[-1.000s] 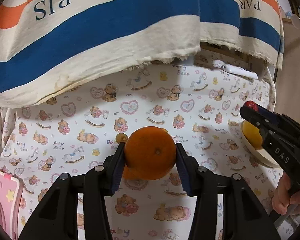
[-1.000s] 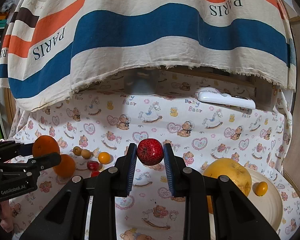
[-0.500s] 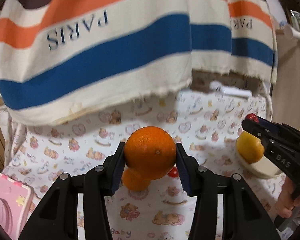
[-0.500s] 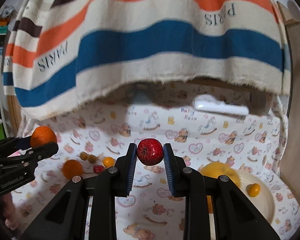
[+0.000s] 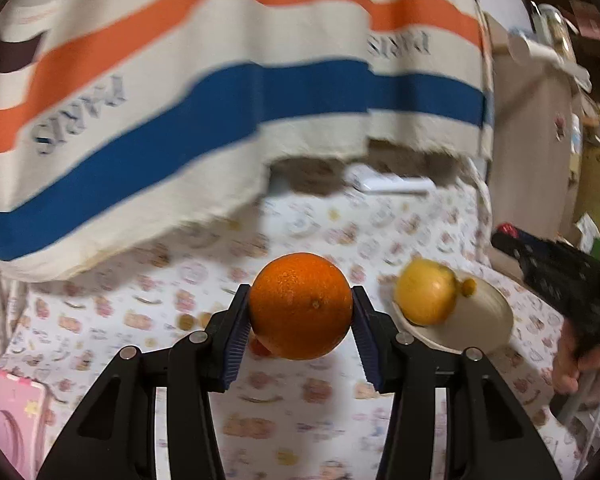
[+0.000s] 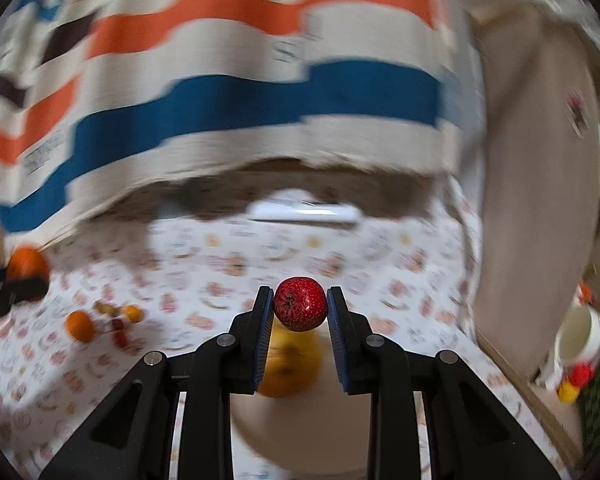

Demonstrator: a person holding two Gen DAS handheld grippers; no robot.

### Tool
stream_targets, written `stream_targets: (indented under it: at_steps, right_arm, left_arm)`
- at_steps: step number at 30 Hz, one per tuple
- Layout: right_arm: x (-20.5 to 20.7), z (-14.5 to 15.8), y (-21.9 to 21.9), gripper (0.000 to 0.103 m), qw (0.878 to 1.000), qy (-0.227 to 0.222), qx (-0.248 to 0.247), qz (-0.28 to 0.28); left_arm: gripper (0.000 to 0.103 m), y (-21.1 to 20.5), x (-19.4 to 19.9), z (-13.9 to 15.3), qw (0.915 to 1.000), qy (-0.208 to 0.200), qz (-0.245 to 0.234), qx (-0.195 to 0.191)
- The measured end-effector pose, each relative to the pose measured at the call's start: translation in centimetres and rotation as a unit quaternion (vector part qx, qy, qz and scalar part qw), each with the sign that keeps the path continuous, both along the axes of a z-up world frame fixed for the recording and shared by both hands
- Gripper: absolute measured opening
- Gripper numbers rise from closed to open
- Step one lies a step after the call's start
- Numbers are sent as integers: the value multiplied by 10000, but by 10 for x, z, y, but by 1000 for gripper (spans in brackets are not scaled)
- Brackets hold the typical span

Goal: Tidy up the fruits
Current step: 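Grasp an orange with the left tool and lift it while the right tool holds the plum, then carry the orange and red plum to the cream plate and lower them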

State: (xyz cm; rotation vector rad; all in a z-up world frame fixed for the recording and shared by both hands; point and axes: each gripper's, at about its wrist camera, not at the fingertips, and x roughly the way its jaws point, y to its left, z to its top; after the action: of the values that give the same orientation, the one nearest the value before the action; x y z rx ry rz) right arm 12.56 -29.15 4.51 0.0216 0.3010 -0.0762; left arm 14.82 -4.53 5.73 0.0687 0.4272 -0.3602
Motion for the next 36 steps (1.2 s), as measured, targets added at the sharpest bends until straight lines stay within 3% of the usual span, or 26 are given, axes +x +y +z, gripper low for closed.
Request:
stream_targets:
  at_steps: [7,11,18,21,29,36]
  right_arm:
    - [10,0,-43,28,9975,500,343,-373]
    - [20,-13,-55,28,9920,1067,631,-231]
    - [26,-27,-48,28,9887,1399,497,-203]
    - [31,-34,-40,28,9876,1520,276,-277]
    - [33,-38,-44,28,9859,1609,342,-322]
    - [43,-50,-56,28,9773,1963,760,-236]
  left_arm:
    - [47,-72,10,-17,9952,624,-740,119]
    - [47,-107,15,-33,9886,1046,-1076,151]
    - [47,-152,24,-69,9727,1740,-1496,341]
    - [47,-162,26,-80,9714,1816,-1460,450]
    - [47,-168,37,-82,9720,1844,-1407,380]
    - [48,-163,46,-85,9689,2043,-1394,57]
